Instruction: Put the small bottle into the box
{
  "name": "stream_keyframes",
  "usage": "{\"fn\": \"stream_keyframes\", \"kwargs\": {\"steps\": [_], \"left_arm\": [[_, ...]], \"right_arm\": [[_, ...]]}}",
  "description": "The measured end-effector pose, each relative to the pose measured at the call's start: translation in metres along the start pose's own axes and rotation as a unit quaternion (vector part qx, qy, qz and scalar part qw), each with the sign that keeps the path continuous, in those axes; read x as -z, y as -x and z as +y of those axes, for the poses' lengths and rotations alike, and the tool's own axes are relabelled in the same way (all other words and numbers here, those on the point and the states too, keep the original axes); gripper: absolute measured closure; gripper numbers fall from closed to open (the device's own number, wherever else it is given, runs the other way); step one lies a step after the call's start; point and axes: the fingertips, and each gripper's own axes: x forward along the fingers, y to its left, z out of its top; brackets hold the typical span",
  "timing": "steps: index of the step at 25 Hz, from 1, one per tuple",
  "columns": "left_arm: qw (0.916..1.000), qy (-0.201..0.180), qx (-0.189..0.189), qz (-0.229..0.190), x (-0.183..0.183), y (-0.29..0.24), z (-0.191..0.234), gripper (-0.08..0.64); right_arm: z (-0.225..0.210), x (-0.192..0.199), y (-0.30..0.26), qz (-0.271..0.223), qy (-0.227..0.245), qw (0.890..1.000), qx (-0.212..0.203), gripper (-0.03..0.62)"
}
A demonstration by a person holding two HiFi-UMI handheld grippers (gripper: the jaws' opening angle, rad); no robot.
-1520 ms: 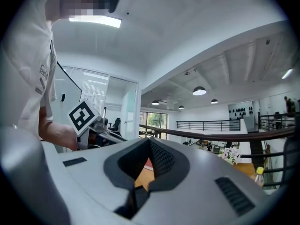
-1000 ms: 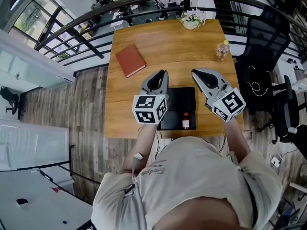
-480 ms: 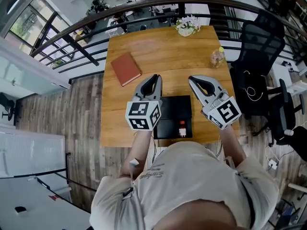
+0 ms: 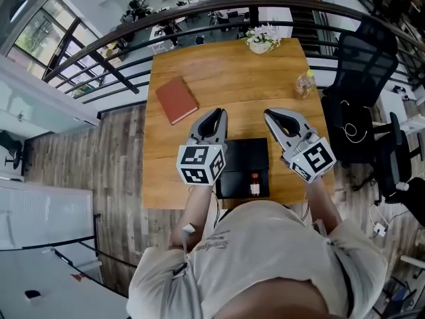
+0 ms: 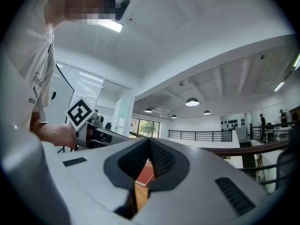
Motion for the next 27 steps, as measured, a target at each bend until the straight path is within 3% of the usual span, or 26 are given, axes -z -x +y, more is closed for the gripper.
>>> {"fn": "stream_keyframes", "kwargs": {"steps": [8, 27], "left_arm": [[1.0000, 0.001, -0.004, 0.002, 0.004, 0.009, 0.004, 0.518], [0.9999, 0.003, -0.010, 0.007, 0.011, 0.017, -0.001, 0.518]], "right_arm": [[0.013, 0.005, -0.006, 0.007, 0.009, 1.000, -0.019, 0.598], [0.012, 0.009, 0.011, 0.013, 0.012, 1.000, -0.008, 0.598]]}}
